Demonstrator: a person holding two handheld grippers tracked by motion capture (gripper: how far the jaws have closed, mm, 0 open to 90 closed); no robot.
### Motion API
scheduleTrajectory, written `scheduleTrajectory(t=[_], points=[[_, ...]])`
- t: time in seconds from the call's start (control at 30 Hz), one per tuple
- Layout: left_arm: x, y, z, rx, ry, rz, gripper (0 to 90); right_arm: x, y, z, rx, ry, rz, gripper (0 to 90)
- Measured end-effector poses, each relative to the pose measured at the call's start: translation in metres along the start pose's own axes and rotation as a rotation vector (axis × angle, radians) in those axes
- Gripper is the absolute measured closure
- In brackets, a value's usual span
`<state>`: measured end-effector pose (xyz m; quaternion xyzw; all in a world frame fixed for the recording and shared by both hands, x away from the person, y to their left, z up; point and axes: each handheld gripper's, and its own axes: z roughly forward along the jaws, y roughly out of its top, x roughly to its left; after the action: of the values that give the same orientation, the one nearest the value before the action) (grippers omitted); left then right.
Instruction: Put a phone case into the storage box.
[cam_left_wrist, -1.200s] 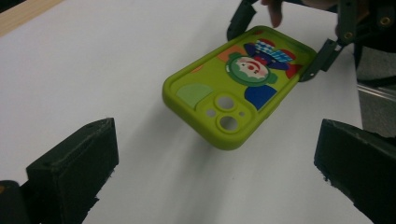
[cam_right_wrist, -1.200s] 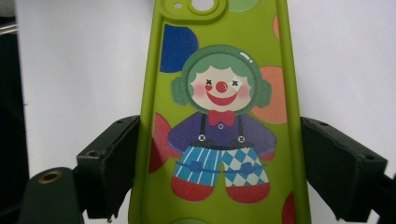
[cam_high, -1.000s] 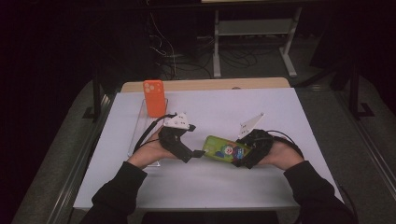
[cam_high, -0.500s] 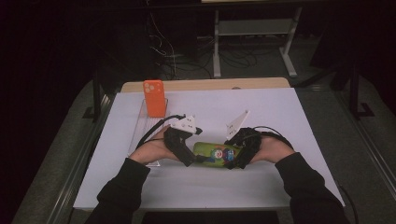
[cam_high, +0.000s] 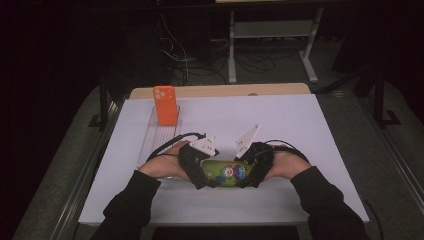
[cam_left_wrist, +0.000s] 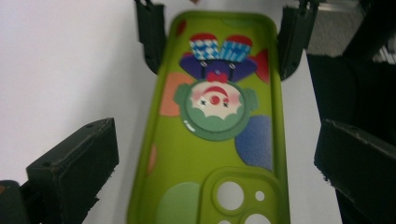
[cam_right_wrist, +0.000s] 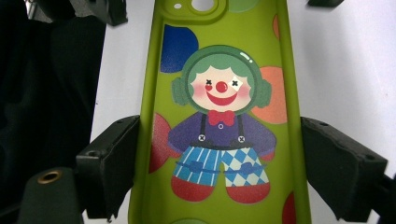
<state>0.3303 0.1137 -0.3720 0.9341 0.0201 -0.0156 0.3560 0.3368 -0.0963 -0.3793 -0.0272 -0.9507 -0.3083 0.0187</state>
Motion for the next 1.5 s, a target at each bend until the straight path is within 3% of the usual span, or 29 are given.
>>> scheduleTrajectory(t=[0.37,0.43,0.73,1.1,1.2,1.3,1.5], points=[[-0.003,0.000,0.014,0.089,-0.006,0.003,0.0,0.004,0.005,-0.002,-0.022,-0.002,-0.023,15.0],[-0.002,0.000,0.015,0.117,-0.014,0.029,0.0,0.005,0.006,-0.002,-0.023,-0.002,-0.029,15.0],[-0.005,-0.001,0.018,0.108,-0.006,0.009,7.9,0.005,0.006,-0.003,-0.030,-0.002,-0.035,15.0],[-0.004,0.000,0.017,0.144,-0.003,0.042,13.5,0.006,0.006,-0.003,-0.024,0.002,-0.041,14.9],[-0.004,-0.001,0.018,0.121,-0.014,0.017,14.2,0.006,0.006,-0.004,-0.022,0.007,-0.033,14.7],[-0.003,0.000,0.018,0.145,-0.030,0.017,14.7,0.006,0.006,-0.004,-0.020,0.014,-0.031,14.5],[-0.005,0.000,0.017,0.120,-0.036,-0.026,15.1,0.007,0.002,-0.004,-0.063,0.018,0.004,12.5]])
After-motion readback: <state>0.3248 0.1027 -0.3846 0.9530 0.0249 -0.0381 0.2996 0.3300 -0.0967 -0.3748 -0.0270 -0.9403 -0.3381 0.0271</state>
